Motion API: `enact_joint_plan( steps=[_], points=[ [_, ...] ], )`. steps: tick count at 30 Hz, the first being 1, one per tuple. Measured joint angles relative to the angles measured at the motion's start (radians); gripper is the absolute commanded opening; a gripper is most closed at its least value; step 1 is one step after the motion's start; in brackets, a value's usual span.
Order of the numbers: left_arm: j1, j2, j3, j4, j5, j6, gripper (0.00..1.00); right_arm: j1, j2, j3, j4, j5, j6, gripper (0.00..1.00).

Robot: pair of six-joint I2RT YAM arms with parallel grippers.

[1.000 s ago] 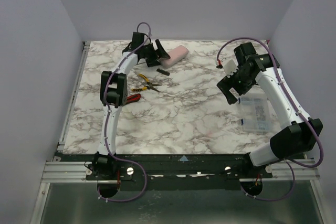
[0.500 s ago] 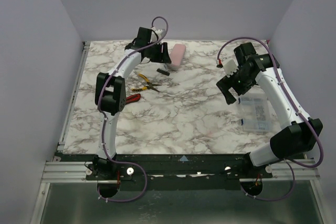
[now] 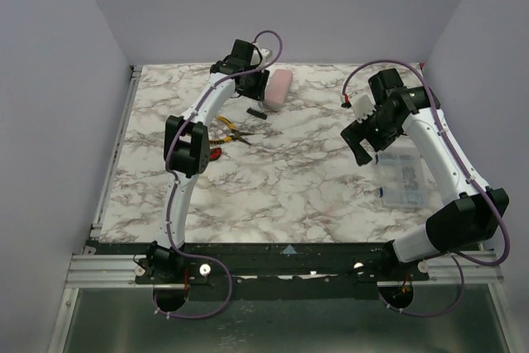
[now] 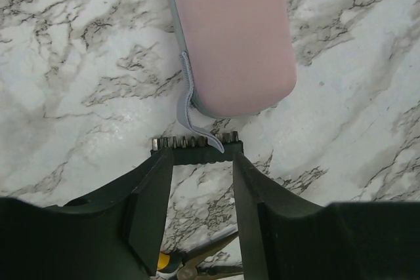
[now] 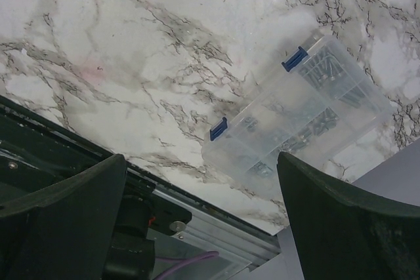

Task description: Open the umbrella

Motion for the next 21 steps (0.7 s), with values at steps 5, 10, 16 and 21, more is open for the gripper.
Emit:
enact_joint_plan(
  steps=[5, 10, 16, 21],
  points=[
    [-0.024, 0.040, 0.021, -0.045, -0.047, 0.010, 0.41, 0.000, -0.004, -0.003, 0.004, 0.000, 0.000, 0.99],
    [-0.024, 0.042, -0.001, -0.069, -0.055, -0.013, 0.38, 0.000, -0.005, -0.007, 0.008, 0.000, 0.000, 0.99],
    [-0.021, 0.055, 0.004, -0.098, -0.056, -0.113, 0.48, 0.000, -0.009, -0.024, 0.014, 0.000, 0.000, 0.99],
    [-0.014, 0.085, 0.066, -0.080, -0.012, -0.192, 0.67, 0.000, -0.009, -0.025, 0.018, 0.000, 0.002, 0.99]
  ],
)
